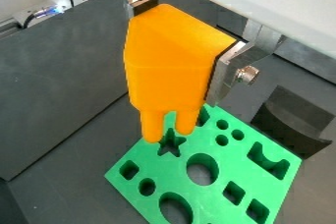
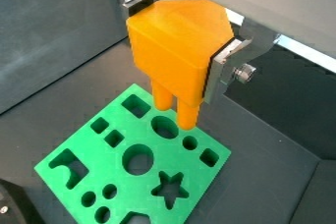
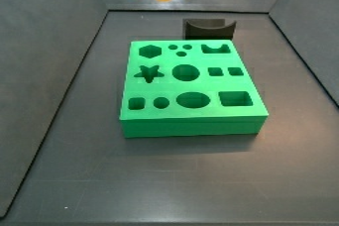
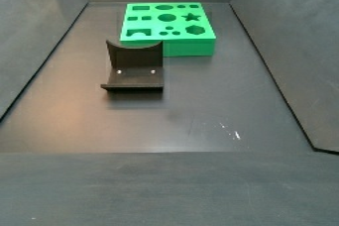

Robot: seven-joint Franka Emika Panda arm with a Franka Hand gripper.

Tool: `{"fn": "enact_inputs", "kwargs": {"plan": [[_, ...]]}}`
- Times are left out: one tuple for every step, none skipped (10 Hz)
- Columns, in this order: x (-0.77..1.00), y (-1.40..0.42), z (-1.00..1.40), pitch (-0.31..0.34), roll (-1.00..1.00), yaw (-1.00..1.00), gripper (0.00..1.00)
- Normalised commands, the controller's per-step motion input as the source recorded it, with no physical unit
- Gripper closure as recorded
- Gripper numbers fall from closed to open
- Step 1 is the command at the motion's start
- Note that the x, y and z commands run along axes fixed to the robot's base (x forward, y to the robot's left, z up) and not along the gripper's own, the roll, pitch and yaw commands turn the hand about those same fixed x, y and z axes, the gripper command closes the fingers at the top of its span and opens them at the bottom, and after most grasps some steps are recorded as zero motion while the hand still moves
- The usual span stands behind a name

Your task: Insert the 3 prong object.

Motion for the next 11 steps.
{"fn": "enact_inputs", "kwargs": {"plan": [[0.61,0.43,-0.69,-0.146,0.12,0.09,1.0],[0.57,0.45,-0.71,-0.131,0.13,0.1,1.0],[0.54,0.47,-0.71,-0.126,0.14,0.11,1.0],[0.47,0.5,-0.71,-0.093,0.18,0.06,1.0],[0.29,0.55,-0.71,-0.073,0.23,0.11,1.0],[0.0,0.57,-0.82,-0.086,0.19,0.37,1.0],[0.0,0.45,-0.79,-0.09,0.19,0.51,1.0],[0.01,0.3,-0.7,-0.036,0.15,0.36,1.0],[0.02,0.24,-0.68,0.0,0.0,-0.01,1.0],[-0.01,0.3,-0.58,-0.024,-0.02,-0.25,1.0],[-0.02,0.26,-0.35,-0.02,-0.1,-0.22,1.0]]}}
